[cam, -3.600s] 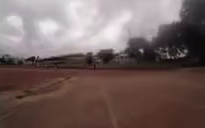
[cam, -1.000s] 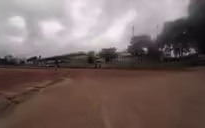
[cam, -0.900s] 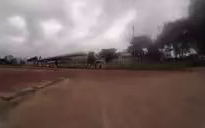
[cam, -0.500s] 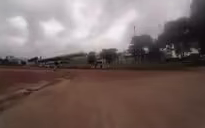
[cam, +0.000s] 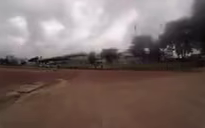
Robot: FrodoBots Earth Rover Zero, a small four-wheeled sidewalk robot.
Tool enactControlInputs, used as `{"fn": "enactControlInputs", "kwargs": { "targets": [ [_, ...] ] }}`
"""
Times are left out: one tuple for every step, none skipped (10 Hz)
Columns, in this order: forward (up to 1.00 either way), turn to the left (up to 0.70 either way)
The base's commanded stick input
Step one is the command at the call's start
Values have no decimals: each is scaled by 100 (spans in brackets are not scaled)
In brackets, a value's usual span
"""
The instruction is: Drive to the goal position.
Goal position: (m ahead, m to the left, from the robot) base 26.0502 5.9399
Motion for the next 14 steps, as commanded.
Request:
{"fn": "enactControlInputs", "kwargs": {
  "targets": [
    [70,0],
    [70,0],
    [70,0],
    [70,0],
    [70,0],
    [70,0],
    [70,0],
    [70,0],
    [70,0],
    [70,0],
    [70,0],
    [70,0],
    [70,0],
    [70,0]
  ]
}}
